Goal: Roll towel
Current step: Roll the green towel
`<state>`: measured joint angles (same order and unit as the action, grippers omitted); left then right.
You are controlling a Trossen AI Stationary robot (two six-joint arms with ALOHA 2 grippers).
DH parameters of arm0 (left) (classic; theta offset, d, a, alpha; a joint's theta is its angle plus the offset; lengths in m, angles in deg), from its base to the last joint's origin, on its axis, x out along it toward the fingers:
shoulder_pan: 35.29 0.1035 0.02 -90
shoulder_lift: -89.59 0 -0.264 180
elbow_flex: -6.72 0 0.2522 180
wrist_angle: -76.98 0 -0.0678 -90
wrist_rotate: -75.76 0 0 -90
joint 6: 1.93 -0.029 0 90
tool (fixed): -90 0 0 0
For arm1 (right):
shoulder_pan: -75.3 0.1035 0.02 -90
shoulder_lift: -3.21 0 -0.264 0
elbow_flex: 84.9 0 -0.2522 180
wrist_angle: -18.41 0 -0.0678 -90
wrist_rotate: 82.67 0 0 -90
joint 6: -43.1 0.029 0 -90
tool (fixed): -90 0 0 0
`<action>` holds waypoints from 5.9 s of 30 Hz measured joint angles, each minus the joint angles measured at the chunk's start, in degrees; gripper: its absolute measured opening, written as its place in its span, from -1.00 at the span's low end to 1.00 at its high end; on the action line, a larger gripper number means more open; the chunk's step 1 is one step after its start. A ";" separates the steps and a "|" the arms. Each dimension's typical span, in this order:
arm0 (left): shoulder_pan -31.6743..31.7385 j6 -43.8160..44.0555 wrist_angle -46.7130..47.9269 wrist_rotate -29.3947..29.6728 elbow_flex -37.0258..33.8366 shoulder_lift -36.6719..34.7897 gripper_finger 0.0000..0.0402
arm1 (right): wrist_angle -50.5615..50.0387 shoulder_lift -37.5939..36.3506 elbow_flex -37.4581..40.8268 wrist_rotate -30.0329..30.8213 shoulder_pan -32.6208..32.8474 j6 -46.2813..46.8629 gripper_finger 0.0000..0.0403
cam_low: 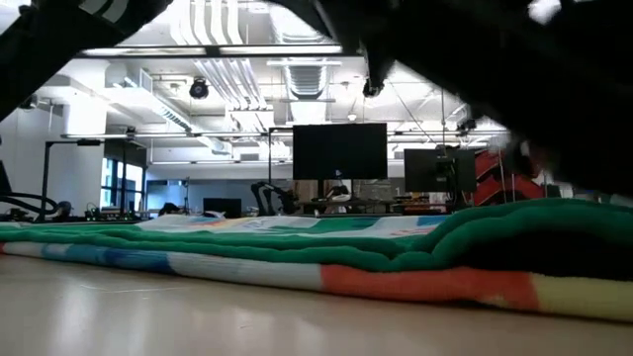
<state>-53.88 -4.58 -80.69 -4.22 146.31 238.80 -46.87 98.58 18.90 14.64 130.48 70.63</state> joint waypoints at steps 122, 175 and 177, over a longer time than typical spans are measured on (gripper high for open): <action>0.72 6.22 -18.25 -7.64 -4.15 6.75 -0.40 | 0.84 -0.93 7.31 17.36 8.19 66.52 -0.10; 2.58 6.14 -28.50 -6.48 -1.72 10.01 -0.41 | 3.85 5.22 8.31 26.51 15.43 70.66 -0.10; 2.74 6.16 -28.47 -6.42 -1.79 9.99 -0.41 | 3.63 4.90 8.33 27.00 15.28 70.45 -0.10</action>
<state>-51.14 1.57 -109.16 -10.64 144.53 248.79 -43.25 103.48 27.23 41.64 145.76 141.08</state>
